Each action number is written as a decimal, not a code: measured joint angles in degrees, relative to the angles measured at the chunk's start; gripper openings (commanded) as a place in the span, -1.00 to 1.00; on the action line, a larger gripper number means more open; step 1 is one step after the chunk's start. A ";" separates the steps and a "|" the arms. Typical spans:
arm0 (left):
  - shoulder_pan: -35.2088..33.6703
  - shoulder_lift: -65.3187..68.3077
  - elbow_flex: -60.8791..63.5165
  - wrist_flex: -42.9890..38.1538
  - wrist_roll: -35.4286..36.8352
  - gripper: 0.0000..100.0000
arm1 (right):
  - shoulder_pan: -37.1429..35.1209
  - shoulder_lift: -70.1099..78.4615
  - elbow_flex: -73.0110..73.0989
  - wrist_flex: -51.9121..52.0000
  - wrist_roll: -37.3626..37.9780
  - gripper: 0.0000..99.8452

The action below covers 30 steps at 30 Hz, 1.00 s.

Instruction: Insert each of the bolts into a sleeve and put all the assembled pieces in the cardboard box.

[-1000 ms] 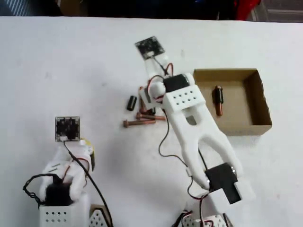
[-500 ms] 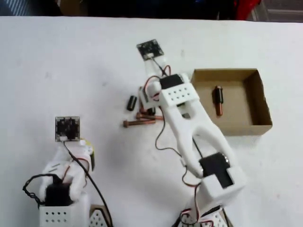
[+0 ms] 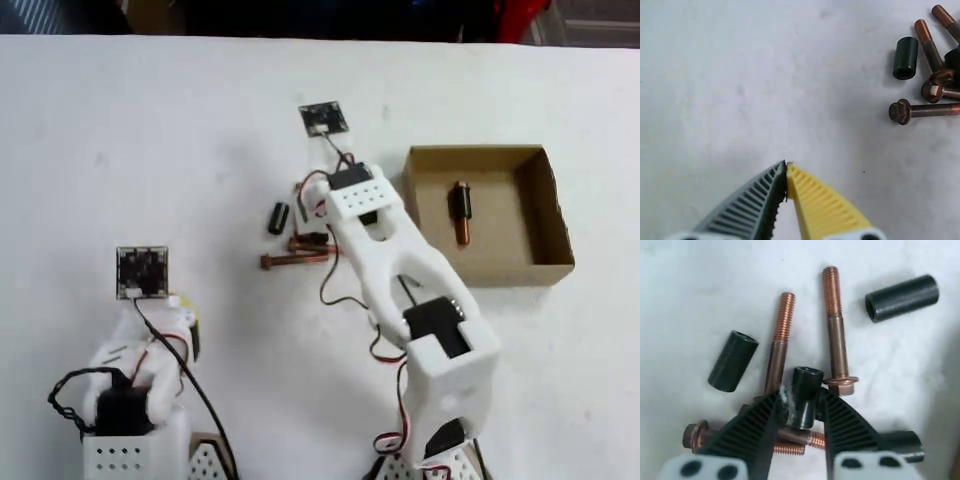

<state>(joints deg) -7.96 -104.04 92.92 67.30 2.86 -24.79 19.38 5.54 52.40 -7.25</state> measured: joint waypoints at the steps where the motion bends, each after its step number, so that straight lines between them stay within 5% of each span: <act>1: 0.00 0.00 0.00 0.00 0.00 -0.95 | 0.09 0.26 -0.09 0.00 -0.97 -0.84; 30: 0.00 0.00 1.32 0.00 0.00 -0.95 | 0.18 6.24 -2.29 0.18 -2.55 -0.84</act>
<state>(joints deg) -7.96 -104.04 94.24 67.30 2.86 -24.62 25.63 3.25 52.57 -9.80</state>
